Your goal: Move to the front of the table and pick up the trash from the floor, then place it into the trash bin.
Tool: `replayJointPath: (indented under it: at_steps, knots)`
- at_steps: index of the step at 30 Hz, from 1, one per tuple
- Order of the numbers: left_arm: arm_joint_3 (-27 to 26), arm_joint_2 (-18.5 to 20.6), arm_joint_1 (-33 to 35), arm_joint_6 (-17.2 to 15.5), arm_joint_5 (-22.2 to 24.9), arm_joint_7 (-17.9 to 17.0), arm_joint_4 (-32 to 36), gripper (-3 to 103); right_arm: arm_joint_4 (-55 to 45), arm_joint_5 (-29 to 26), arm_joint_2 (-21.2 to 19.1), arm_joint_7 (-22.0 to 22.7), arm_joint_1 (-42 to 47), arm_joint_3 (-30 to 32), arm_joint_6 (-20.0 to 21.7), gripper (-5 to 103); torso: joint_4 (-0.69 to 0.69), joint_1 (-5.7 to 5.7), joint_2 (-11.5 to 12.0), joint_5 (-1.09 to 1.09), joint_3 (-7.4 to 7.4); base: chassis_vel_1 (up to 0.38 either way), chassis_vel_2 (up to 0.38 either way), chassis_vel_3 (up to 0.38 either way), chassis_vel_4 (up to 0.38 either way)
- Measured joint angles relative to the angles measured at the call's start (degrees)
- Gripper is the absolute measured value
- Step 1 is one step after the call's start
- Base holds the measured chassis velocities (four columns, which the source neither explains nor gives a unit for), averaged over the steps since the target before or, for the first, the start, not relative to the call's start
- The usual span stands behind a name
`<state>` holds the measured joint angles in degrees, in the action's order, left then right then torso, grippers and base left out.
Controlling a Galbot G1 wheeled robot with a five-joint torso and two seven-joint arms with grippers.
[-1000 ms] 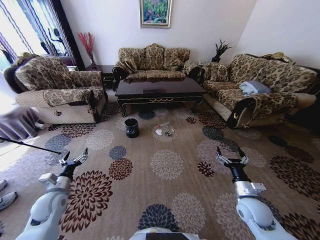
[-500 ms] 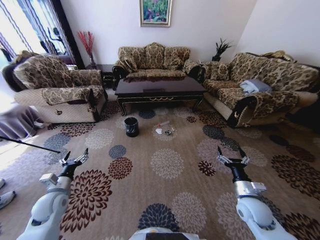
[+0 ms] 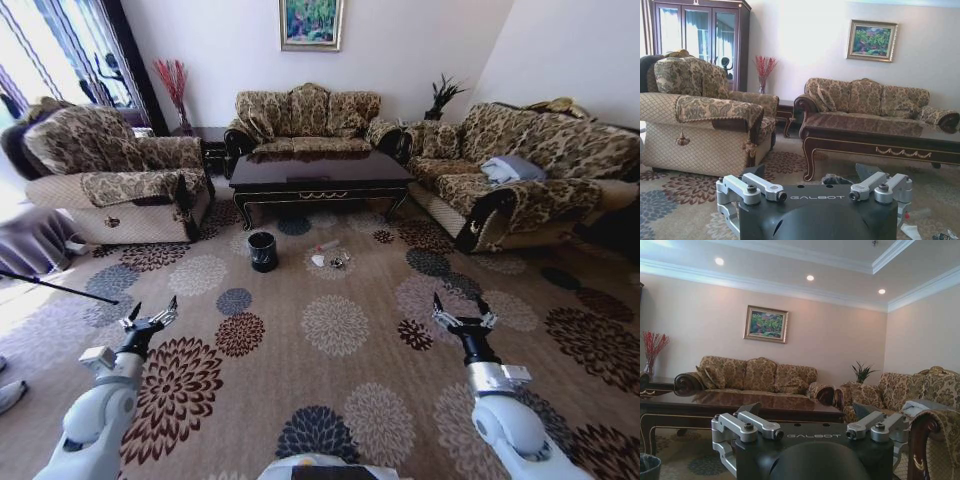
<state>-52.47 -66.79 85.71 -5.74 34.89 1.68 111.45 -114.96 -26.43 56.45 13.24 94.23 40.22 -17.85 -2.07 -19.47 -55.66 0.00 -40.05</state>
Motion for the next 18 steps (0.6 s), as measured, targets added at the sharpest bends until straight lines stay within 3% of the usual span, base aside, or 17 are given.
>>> replayJointPath:
  at_steps: [18]
  knots:
    - [0.13, 0.11, 0.05, 0.06, -0.09, 0.21, -0.33, 100, 0.91, 0.12, -0.46, -0.87, -0.25, -0.7, -1.25, 100, 0.0, 1.97, 4.46, 0.0, 2.5, 0.0, 0.0, 0.0, 0.0]
